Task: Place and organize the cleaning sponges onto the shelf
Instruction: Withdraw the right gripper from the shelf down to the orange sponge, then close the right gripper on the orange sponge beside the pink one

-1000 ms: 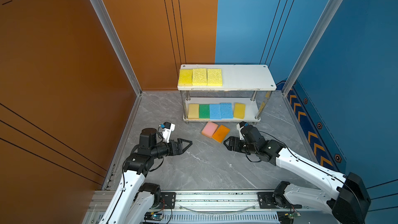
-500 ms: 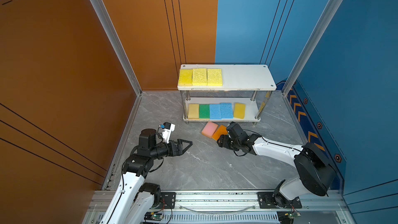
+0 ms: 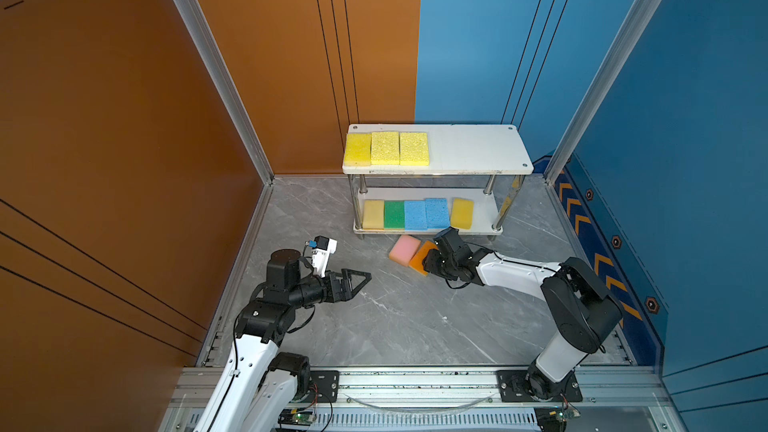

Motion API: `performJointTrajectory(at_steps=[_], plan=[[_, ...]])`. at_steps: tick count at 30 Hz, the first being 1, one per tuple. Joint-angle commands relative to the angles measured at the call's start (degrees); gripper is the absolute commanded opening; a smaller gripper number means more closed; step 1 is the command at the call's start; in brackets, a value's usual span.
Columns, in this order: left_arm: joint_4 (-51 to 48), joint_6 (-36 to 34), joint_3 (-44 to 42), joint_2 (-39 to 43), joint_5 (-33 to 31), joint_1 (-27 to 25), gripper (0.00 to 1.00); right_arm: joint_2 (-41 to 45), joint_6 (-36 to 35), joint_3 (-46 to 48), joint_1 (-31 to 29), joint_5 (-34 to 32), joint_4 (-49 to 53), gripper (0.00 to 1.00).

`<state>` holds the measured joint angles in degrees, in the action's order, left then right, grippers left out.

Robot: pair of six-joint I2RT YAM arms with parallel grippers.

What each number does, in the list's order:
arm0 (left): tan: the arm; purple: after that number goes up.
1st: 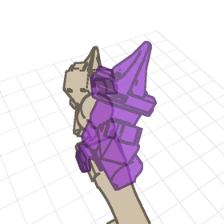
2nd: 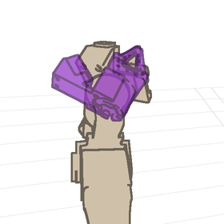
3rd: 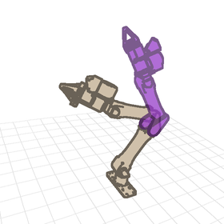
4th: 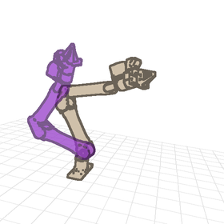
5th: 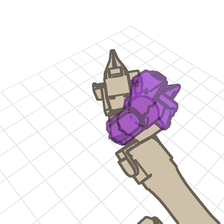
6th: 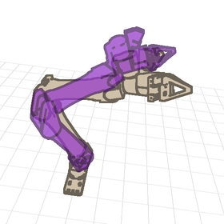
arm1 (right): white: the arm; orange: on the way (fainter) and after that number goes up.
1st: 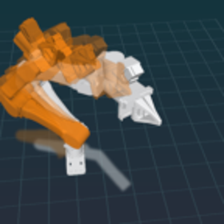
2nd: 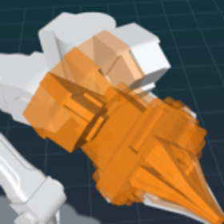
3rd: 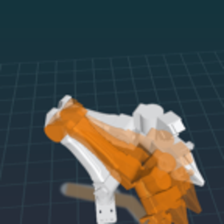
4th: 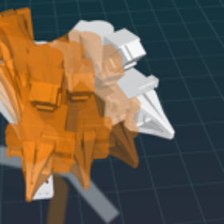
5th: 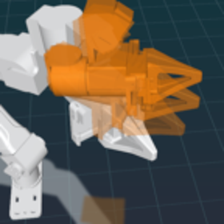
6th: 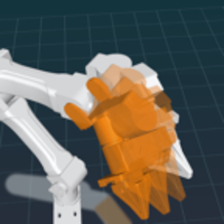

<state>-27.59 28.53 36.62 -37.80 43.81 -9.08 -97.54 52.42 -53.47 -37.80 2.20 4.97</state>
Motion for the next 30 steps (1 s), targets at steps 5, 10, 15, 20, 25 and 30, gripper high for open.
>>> performJointTrajectory(at_steps=[5,10,15,20,25,30], plan=[[0.53,0.04,-0.23,0.59,1.32,-0.36,0.98,-2.89,0.51,-3.01,0.85,-2.06,0.42,0.49],[0.53,0.12,-0.19,0.61,1.28,-0.27,0.98,-3.84,0.05,-3.77,0.99,-2.73,1.51,0.45],[0.52,0.07,-0.10,0.61,1.37,-0.24,0.98,-4.97,-0.12,-4.18,1.26,-2.72,2.23,0.45],[0.52,0.07,-0.11,0.57,1.43,-0.24,0.98,-5.73,-0.57,-4.83,1.46,-3.12,3.39,0.44],[0.48,0.07,-0.06,0.58,1.45,-0.28,0.98,-6.21,-1.18,-5.31,1.59,-3.73,5.02,0.44],[0.52,0.04,-0.10,0.55,1.43,-0.25,0.98,-6.74,-1.75,-5.85,1.56,-3.56,5.75,0.38]])
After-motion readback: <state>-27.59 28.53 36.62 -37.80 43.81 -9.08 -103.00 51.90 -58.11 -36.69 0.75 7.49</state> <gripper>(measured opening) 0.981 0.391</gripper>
